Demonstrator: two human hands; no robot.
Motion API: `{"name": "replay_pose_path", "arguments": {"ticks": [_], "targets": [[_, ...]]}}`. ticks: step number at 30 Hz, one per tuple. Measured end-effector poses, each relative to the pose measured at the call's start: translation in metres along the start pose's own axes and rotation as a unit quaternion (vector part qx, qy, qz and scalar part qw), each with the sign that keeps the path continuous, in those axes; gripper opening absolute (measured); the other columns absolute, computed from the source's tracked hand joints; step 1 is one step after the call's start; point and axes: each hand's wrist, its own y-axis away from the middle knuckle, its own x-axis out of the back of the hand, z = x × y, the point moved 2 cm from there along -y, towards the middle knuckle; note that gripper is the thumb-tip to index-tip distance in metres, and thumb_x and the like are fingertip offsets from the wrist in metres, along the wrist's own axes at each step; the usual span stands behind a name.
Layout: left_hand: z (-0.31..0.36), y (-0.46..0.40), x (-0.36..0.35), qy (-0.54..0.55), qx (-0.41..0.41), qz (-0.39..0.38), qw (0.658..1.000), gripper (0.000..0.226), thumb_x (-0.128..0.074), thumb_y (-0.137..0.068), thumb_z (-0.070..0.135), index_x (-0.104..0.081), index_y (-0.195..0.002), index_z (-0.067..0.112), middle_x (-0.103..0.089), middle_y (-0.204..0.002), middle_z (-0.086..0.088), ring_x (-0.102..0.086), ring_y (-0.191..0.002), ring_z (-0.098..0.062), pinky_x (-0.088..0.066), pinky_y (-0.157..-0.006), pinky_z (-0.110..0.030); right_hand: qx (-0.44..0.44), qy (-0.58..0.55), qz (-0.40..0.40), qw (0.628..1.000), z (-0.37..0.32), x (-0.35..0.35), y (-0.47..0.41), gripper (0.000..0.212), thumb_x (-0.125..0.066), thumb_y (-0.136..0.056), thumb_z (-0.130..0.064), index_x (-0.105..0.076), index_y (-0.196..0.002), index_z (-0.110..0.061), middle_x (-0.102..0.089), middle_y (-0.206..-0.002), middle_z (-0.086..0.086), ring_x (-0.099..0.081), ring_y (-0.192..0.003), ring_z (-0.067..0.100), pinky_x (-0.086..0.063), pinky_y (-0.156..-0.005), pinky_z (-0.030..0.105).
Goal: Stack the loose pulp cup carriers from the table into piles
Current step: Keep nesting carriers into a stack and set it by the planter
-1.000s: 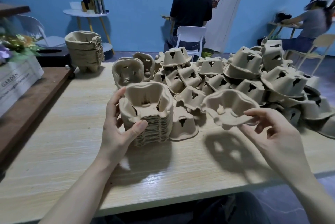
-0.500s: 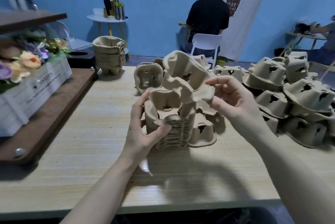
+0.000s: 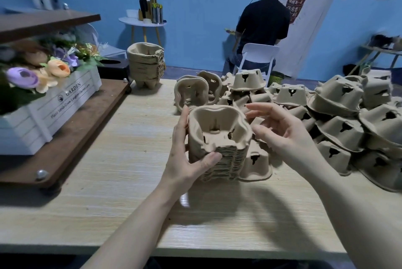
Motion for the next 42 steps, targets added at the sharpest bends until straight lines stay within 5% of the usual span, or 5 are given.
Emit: {"name": "replay_pose_path", "arguments": {"ticks": [10,14,25,31,42], "targets": [[0.006,-0.007,0.001,0.083,0.031,-0.005,0.996,0.092,-0.062,-0.066,0.083,-0.032,-0.147,0.052,-0.036,-0.158,0.013,-0.036,-0.145,-0.011,-0.033,-0.117,-0.049,0.001,0.078,0.019,0.997,0.019,-0.020,0.044,0.070,-0.075,-0.071,-0.055,-0.046,-0.134,-0.049,-0.054,-0.117,-0.015,-0.059,-0.085,0.015,-0.051,-0.071,0.024],[0.007,-0.007,0.001,0.092,0.027,-0.003,0.995,0.101,-0.068,-0.065,0.079,-0.032,-0.150,0.038,-0.046,-0.150,0.015,-0.046,-0.137,-0.006,-0.045,-0.104,-0.023,0.007,0.075,0.039,0.996,0.025,-0.027,0.047,0.071,-0.074,-0.074,-0.043,-0.043,-0.137,-0.051,-0.054,-0.110,-0.019,-0.060,-0.085,0.016,-0.052,-0.070,0.029],[0.005,-0.003,0.002,0.032,-0.028,0.024,0.999,0.124,-0.084,-0.057,0.060,-0.014,-0.155,0.030,-0.031,-0.152,0.018,-0.037,-0.138,0.007,-0.038,-0.107,-0.014,0.003,0.020,-0.048,0.999,0.019,-0.024,0.035,0.068,-0.074,-0.081,-0.021,-0.045,-0.139,-0.042,-0.062,-0.114,-0.021,-0.063,-0.082,0.016,-0.055,-0.066,0.027],[0.005,-0.003,0.002,0.028,-0.030,0.036,0.999,0.120,-0.084,-0.058,0.061,-0.017,-0.154,0.033,-0.034,-0.149,0.019,-0.038,-0.138,0.003,-0.039,-0.108,-0.017,0.040,0.182,0.073,0.980,0.037,0.030,0.003,0.042,-0.067,-0.086,-0.006,-0.063,-0.120,-0.031,-0.060,-0.108,-0.020,-0.056,-0.075,0.009,-0.045,-0.072,0.021],[0.006,-0.004,0.001,0.049,-0.031,0.029,0.998,0.117,-0.081,-0.058,0.069,-0.017,-0.151,0.039,-0.034,-0.149,0.033,-0.037,-0.138,0.007,-0.037,-0.104,-0.010,0.012,0.381,-0.040,0.924,0.058,0.051,-0.034,0.044,-0.062,-0.090,-0.023,-0.056,-0.131,-0.037,-0.054,-0.129,-0.016,-0.052,-0.087,-0.005,-0.047,-0.082,0.030]]}}
